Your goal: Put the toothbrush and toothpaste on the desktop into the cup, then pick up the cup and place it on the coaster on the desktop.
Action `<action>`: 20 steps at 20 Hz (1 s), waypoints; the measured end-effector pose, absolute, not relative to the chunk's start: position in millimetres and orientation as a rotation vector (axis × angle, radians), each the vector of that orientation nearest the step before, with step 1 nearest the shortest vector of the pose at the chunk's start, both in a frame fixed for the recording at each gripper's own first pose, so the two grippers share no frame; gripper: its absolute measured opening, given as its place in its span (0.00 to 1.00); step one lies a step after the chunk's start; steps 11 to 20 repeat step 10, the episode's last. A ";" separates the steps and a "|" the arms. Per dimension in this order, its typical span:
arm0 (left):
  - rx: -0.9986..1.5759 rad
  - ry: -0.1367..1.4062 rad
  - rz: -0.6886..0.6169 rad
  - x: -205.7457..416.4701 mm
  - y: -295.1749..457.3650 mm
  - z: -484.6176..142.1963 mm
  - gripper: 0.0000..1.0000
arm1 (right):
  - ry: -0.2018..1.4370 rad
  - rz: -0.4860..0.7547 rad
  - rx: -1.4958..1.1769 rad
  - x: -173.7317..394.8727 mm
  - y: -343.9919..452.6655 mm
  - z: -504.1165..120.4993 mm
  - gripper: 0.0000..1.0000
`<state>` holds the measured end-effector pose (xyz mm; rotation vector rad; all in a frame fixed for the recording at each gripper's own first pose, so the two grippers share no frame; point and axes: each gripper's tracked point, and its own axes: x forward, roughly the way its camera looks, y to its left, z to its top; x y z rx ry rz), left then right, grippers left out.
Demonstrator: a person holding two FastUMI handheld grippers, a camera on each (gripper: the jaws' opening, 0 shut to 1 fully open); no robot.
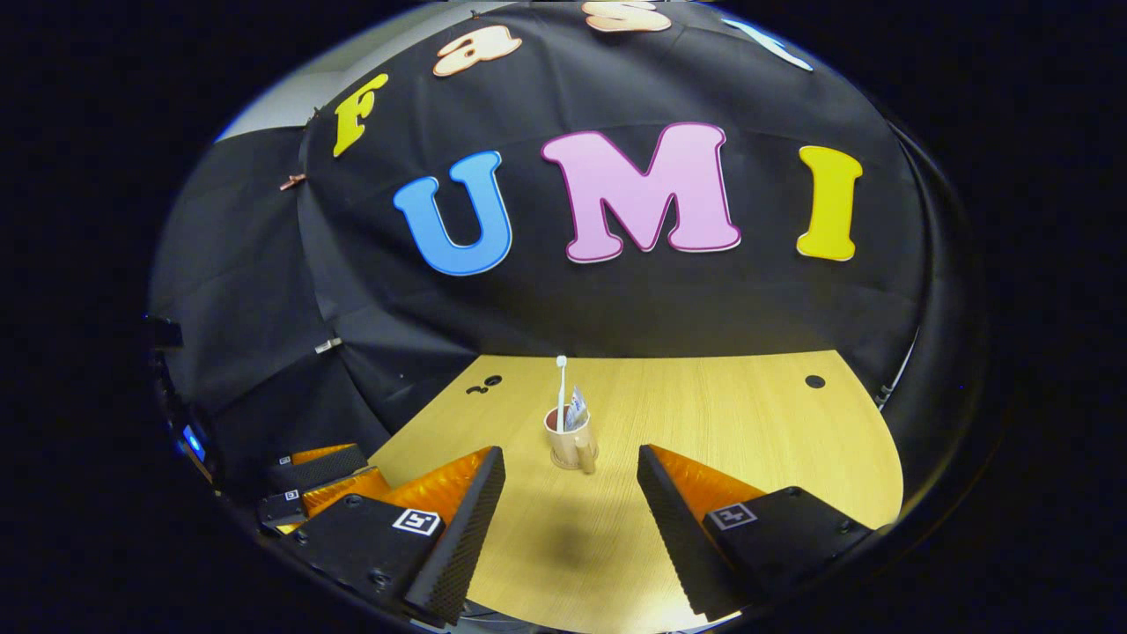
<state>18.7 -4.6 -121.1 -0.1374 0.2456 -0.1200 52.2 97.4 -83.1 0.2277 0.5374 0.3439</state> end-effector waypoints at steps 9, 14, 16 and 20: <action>-0.114 0.232 -0.097 16.1 -19.0 -104.5 0.73 | 0.475 0.357 0.225 40.9 77.1 -53.6 0.94; -0.113 0.233 -0.094 16.5 -21.2 -104.3 0.73 | 0.476 0.361 0.220 40.8 75.2 -53.2 0.94; -0.113 0.233 -0.094 16.5 -21.2 -104.3 0.73 | 0.476 0.361 0.220 40.8 75.2 -53.2 0.94; -0.113 0.233 -0.094 16.5 -21.2 -104.3 0.73 | 0.476 0.361 0.220 40.8 75.2 -53.2 0.94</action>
